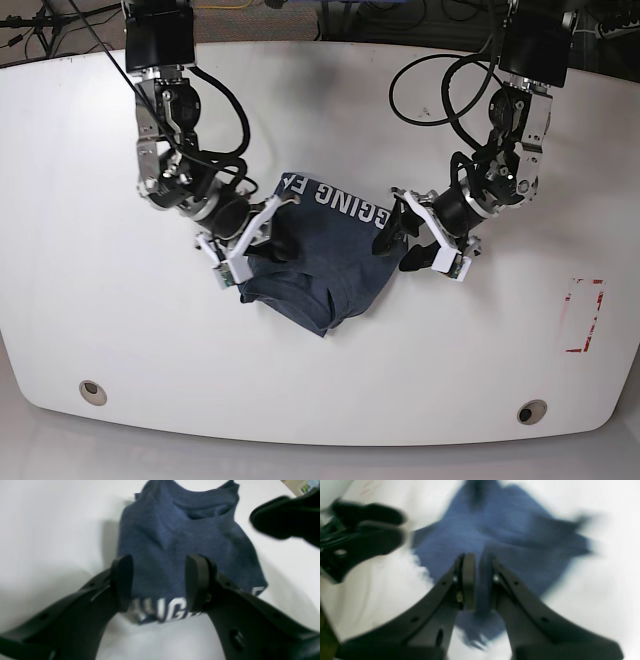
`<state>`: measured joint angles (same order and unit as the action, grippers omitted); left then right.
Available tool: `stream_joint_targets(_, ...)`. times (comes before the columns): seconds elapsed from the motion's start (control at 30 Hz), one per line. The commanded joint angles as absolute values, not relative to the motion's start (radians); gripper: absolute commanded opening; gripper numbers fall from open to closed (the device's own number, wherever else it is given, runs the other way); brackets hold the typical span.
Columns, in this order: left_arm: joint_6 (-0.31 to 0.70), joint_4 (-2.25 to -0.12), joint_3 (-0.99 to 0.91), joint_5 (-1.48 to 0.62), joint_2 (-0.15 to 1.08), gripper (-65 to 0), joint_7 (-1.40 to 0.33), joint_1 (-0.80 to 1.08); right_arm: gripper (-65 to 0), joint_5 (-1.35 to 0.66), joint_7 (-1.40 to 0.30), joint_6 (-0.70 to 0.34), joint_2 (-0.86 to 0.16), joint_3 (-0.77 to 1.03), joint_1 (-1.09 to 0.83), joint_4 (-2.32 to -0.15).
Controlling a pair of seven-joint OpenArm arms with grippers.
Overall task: Fold the T-shirt properly
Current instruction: 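Grasp the lettered edge with both grippers and fold it over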
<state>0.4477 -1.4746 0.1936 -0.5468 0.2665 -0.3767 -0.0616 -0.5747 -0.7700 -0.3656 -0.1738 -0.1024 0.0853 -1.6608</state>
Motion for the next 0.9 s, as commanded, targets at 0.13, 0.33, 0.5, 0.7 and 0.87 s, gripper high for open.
stream_joint_targets(0.13, 0.452, -1.555, 0.113, -0.562, 0.272, -33.9, -0.354, 0.008, -57.7, -0.585, -0.745, -0.372, -0.179, -0.139, 0.119, -1.629)
stream_joint_targets(0.33, 0.452, -1.570, 0.082, -0.559, 0.272, -33.9, -0.354, 0.036, -57.7, -0.585, -0.745, -0.372, -0.179, -0.171, 0.119, -1.626)
stream_joint_targets(0.5, 0.455, -1.518, 0.079, -0.561, 0.272, -33.9, -0.354, 0.031, -57.7, -0.584, -0.743, -0.372, -0.179, -0.197, 0.120, -1.616)
stream_joint_targets(0.7, 0.455, -1.423, 0.087, -0.561, 0.269, -34.2, -0.351, -0.002, -57.7, -0.584, -0.733, -0.372, -0.179, -0.228, 0.159, -1.517)
stream_joint_targets(0.87, 0.455, -1.359, 0.108, -0.561, 0.249, -34.3, -0.349, -0.036, -57.7, -0.584, -0.650, -0.372, -0.188, -0.265, 0.163, -1.451)
